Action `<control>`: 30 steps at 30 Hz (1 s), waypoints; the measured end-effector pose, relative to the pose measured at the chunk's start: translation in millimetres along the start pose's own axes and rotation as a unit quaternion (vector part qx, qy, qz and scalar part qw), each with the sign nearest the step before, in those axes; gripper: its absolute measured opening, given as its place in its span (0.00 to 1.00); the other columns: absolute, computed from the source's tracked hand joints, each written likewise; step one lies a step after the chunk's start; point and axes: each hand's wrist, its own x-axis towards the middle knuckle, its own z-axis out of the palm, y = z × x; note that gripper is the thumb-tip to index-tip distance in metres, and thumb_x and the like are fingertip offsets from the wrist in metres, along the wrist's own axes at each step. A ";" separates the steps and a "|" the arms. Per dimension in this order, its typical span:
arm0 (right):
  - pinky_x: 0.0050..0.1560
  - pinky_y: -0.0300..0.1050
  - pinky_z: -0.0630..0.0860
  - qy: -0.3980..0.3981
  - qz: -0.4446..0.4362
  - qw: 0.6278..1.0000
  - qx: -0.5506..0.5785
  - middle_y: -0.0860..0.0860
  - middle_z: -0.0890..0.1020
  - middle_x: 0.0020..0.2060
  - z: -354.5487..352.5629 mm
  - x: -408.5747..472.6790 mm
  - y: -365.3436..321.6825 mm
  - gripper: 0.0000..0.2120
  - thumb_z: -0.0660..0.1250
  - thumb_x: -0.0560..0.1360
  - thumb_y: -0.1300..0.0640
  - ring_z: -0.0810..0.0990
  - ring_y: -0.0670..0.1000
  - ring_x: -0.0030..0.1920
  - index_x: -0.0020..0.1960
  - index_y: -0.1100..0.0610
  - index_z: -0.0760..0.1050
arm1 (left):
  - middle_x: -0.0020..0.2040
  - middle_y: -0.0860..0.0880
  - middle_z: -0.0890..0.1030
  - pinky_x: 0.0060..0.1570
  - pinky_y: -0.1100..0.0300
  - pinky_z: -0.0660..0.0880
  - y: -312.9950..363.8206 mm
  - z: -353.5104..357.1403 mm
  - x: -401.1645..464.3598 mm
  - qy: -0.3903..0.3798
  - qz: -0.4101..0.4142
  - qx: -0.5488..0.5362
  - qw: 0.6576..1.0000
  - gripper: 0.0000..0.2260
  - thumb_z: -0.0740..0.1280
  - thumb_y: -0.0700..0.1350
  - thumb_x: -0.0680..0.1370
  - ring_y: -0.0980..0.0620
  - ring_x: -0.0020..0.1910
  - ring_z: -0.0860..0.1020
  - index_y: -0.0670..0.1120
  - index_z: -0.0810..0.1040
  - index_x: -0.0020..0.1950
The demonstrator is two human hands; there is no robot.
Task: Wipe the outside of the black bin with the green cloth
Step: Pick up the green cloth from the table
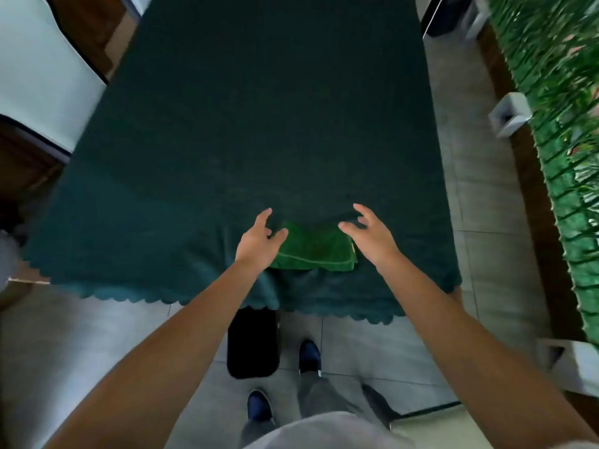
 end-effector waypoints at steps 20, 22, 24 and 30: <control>0.49 0.56 0.86 -0.006 0.071 0.996 -0.056 0.48 0.85 0.45 38.7 13.9 42.0 0.40 0.75 0.75 0.52 0.87 0.53 0.44 0.82 0.50 0.59 | 0.53 0.50 0.86 0.57 0.50 0.82 -16.1 20.4 19.2 -0.012 -0.092 -0.097 0.991 0.19 0.75 0.52 0.76 0.49 0.52 0.85 0.46 0.82 0.64; 0.52 0.59 0.85 -0.005 0.063 0.996 -0.069 0.48 0.85 0.46 40.7 14.4 43.8 0.39 0.75 0.75 0.51 0.87 0.53 0.46 0.82 0.51 0.60 | 0.52 0.49 0.85 0.56 0.51 0.82 -14.8 17.6 15.1 -0.007 -0.075 -0.101 0.992 0.15 0.74 0.53 0.77 0.49 0.51 0.84 0.48 0.83 0.61; 0.53 0.60 0.85 -0.004 0.055 0.996 -0.071 0.49 0.85 0.45 42.7 14.4 45.5 0.39 0.73 0.76 0.50 0.86 0.52 0.47 0.82 0.51 0.61 | 0.51 0.49 0.83 0.52 0.54 0.80 -10.7 16.3 10.0 -0.005 -0.054 -0.099 0.994 0.11 0.73 0.51 0.78 0.49 0.50 0.82 0.48 0.82 0.58; 0.59 0.60 0.82 0.002 0.041 0.999 -0.033 0.49 0.82 0.40 45.1 0.6 37.1 0.33 0.67 0.80 0.44 0.85 0.53 0.51 0.82 0.49 0.62 | 0.49 0.44 0.85 0.43 0.59 0.79 5.0 14.7 -13.9 -0.013 -0.019 -0.161 0.987 0.05 0.71 0.46 0.81 0.49 0.47 0.84 0.47 0.79 0.54</control>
